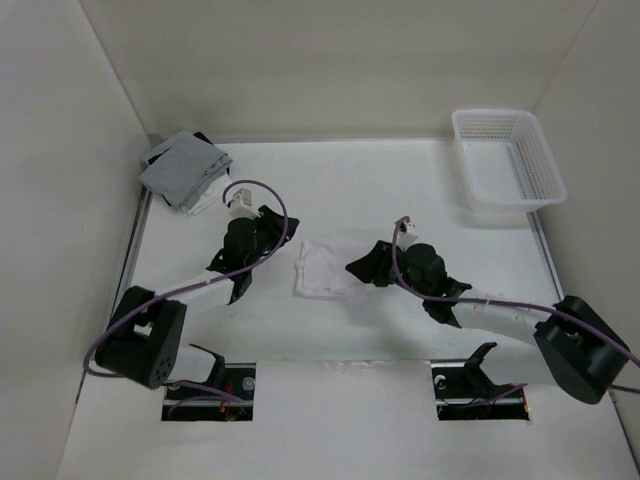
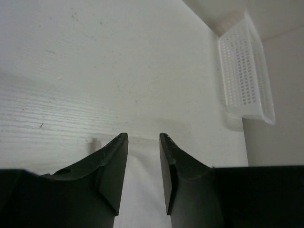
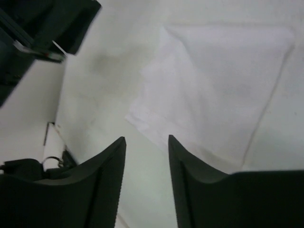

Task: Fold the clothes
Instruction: Fold the tank top

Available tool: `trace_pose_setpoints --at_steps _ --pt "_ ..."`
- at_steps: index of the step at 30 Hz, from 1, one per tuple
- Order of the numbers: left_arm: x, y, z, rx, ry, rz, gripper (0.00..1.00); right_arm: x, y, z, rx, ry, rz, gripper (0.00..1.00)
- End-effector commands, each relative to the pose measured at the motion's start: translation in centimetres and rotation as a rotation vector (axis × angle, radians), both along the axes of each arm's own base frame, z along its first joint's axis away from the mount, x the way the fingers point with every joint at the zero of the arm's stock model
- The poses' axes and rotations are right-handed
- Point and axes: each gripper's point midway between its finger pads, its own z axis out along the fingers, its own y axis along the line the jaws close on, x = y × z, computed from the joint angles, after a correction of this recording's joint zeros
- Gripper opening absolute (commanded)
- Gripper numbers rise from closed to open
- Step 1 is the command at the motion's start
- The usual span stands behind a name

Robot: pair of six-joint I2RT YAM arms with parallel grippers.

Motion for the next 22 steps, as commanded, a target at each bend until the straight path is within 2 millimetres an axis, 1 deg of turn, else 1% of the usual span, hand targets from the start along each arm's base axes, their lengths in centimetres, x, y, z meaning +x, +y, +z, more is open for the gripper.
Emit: trace_pose_setpoints --at_steps 1,3,4,6,7,9,11,12,14,15,17,19,22 --pt "-1.6 1.5 0.7 0.097 -0.012 0.031 0.34 2.2 -0.6 6.5 0.034 -0.201 -0.052 0.49" --pt "-3.1 2.4 0.2 0.159 0.005 0.025 0.40 3.9 -2.6 9.1 0.031 -0.276 -0.136 0.56" --pt "-4.1 2.8 0.0 0.182 0.013 0.022 0.44 4.7 -3.9 10.5 0.029 -0.310 -0.186 0.59" --pt "-5.3 3.3 -0.2 0.203 0.027 0.016 0.46 5.6 -6.0 12.0 0.022 -0.363 -0.262 0.63" --pt "-5.9 3.6 -0.4 0.219 0.036 0.011 0.47 6.1 -7.4 12.2 0.012 -0.383 -0.317 0.65" --pt "-6.8 4.4 -0.8 0.240 0.059 0.014 0.50 7.0 -10.4 11.5 -0.004 -0.402 -0.437 0.69" --pt "-7.6 4.9 -1.2 0.244 0.072 0.021 0.51 7.5 -13.0 9.8 -0.022 -0.401 -0.533 0.72" --pt "-7.9 5.1 -1.3 0.241 0.070 0.025 0.52 7.6 -13.7 9.1 -0.023 -0.392 -0.559 0.72" --pt "-8.2 4.9 -1.5 0.241 0.067 0.011 0.52 7.8 -15.3 7.7 -0.016 -0.351 -0.612 0.72" --pt "-8.2 4.7 -1.5 0.245 0.071 0.002 0.52 7.9 -15.8 7.2 -0.016 -0.336 -0.623 0.72" --pt "-8.3 4.2 -1.6 0.249 0.073 -0.015 0.51 8.0 -16.2 7.2 -0.013 -0.329 -0.624 0.72" --pt "-8.1 3.6 -1.8 0.254 0.079 -0.034 0.49 8.0 -16.5 7.0 -0.005 -0.324 -0.625 0.72" --pt "-7.7 2.6 -2.4 0.278 0.104 -0.064 0.50 8.1 -16.8 6.7 0.000 -0.316 -0.631 0.72"
